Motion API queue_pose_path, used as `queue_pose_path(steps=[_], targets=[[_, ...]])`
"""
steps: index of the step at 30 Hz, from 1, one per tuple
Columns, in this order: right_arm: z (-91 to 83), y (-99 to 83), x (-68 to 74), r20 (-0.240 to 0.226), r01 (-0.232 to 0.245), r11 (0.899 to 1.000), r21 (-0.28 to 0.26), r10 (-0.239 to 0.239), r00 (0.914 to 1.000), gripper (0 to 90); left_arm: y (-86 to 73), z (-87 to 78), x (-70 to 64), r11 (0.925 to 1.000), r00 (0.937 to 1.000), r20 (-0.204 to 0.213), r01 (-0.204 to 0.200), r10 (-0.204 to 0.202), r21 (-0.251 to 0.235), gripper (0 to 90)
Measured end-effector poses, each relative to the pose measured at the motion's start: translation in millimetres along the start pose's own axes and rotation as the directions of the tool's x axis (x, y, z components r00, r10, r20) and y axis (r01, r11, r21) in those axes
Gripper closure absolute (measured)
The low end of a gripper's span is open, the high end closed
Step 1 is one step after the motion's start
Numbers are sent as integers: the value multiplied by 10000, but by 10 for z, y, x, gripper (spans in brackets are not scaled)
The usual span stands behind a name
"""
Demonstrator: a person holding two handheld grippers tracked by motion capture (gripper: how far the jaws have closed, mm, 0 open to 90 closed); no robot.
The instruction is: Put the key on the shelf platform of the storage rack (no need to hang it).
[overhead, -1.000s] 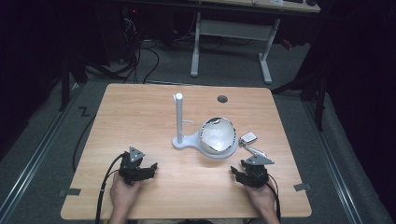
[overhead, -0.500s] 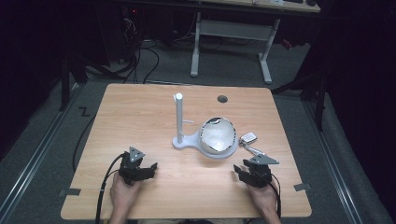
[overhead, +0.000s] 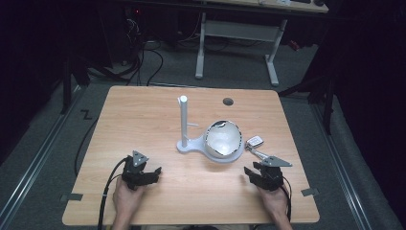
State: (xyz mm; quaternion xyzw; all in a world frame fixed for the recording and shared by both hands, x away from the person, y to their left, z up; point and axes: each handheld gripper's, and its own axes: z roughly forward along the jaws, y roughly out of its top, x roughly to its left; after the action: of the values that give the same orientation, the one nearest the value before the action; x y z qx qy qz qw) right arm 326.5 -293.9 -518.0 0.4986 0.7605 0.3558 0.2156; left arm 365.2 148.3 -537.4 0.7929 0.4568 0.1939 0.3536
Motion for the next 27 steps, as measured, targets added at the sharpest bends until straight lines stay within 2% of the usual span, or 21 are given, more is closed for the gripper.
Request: queue_pose_path(steps=[13,20,27], targets=[[-9,119,-135,6,-243,9997,-87,243,9997,544,1,0,2,10000,10000,16,8,-8,0,221],[-2,194,-179,-49,-192,9996,-204,191,9998,545,1,1,3,10000,10000,15,7,-7,1,221],[-15,307,-305,105,-290,9993,-241,292,9995,544,1,0,3,10000,10000,19,9,-9,4,221]])
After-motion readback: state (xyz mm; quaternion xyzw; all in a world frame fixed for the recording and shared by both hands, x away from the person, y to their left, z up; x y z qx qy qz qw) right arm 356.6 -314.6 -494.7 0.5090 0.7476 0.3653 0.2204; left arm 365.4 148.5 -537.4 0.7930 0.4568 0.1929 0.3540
